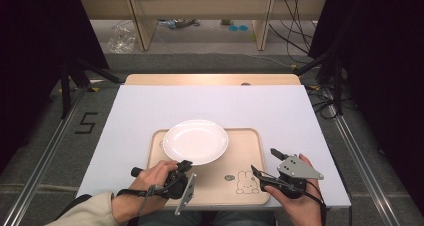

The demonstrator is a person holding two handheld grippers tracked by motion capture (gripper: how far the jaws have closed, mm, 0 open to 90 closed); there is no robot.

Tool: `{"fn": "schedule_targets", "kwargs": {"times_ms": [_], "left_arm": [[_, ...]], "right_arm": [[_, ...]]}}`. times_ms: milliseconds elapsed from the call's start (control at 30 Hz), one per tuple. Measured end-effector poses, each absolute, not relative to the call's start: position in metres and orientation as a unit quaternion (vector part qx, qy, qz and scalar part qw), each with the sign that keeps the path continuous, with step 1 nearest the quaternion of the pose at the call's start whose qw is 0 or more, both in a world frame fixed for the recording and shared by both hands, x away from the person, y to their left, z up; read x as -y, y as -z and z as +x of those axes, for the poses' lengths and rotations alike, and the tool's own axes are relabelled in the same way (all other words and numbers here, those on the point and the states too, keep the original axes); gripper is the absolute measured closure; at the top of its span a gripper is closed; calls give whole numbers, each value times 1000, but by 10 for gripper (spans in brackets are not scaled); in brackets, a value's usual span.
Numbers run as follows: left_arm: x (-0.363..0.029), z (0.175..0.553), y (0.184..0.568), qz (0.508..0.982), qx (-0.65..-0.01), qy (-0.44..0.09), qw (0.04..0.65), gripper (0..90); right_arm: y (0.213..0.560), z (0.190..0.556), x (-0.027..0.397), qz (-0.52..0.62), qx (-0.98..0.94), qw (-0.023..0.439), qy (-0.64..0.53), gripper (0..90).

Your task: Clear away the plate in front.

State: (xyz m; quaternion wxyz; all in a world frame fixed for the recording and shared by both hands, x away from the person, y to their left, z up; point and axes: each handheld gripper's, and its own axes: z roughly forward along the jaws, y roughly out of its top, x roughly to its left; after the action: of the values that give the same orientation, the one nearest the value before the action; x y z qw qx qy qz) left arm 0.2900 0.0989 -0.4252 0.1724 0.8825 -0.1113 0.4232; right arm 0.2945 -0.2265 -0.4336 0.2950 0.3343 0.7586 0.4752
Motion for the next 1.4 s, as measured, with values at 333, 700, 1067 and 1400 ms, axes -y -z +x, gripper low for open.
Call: {"fn": "schedule_targets", "kwargs": {"times_ms": [333, 700, 1067, 1400], "left_arm": [[-96, 287, 434, 891, 116, -405, 170, 870], [-95, 290, 440, 898, 113, -386, 176, 868], [-96, 293, 445, 906, 103, -357, 204, 876], [-97, 301, 455, 926, 85, -292, 223, 836]], "right_arm": [[434, 294, 226, 335, -758, 294, -476, 217], [434, 294, 226, 334, -759, 294, -475, 217], [434, 295, 226, 334, -759, 295, -475, 216], [435, 295, 226, 334, -759, 293, -475, 215]]}}
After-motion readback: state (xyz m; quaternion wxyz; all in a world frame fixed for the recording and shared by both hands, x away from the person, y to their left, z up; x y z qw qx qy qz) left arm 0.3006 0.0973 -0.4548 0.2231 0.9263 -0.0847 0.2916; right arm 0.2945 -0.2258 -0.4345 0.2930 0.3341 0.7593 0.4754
